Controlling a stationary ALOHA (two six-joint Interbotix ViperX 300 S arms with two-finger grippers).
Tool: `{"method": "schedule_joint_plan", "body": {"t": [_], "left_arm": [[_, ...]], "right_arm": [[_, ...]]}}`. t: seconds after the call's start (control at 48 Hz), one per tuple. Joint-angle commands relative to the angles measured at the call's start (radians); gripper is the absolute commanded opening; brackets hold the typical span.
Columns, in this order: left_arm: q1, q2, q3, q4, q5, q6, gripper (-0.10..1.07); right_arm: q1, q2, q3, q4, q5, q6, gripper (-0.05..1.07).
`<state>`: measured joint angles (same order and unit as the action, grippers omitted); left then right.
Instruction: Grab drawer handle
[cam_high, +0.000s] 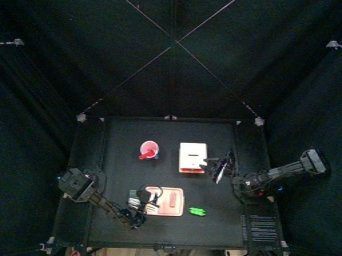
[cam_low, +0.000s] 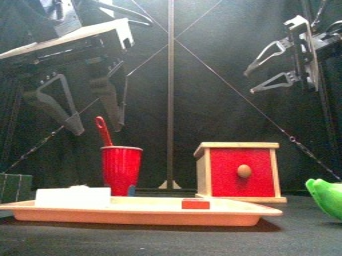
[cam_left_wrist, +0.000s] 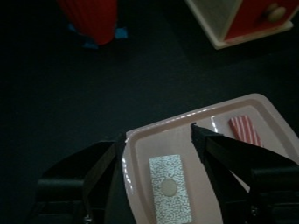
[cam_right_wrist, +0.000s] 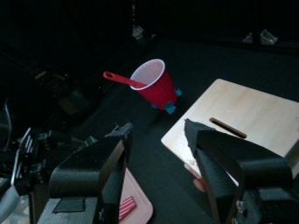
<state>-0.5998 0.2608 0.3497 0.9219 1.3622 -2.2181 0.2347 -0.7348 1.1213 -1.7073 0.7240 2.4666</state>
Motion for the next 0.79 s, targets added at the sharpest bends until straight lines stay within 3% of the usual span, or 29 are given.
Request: {"method": "schedule_joint_plan", "body": {"t": [0.0, 0.188, 0.375, 0.583, 0.771], "left_arm": [[0.026, -0.066, 0.008, 0.041, -0.057, 0.04, 0.94], [0.074, -0.129, 0.043, 0.103, -0.196, 0.166, 0.94], [0.103, -0.229, 0.106, 0.106, -0.288, 0.279, 0.94], [0.143, -0.341, 0.179, 0.149, -0.347, 0.291, 0.94], [0.265, -0.434, 0.268, 0.296, -0.541, 0.291, 0.94]], "right_arm": [[0.002, 0.002, -0.006, 0.009, 0.018, 0.003, 0.85], [0.002, 0.0, 0.0, 0.04, 0.037, -0.002, 0.85], [0.012, 0.002, -0.002, 0.058, 0.04, -0.002, 0.85], [0.012, 0.002, 0.002, 0.077, 0.041, -0.005, 0.85], [0.014, 0.002, -0.023, 0.1, 0.032, -0.003, 0.85]]}}
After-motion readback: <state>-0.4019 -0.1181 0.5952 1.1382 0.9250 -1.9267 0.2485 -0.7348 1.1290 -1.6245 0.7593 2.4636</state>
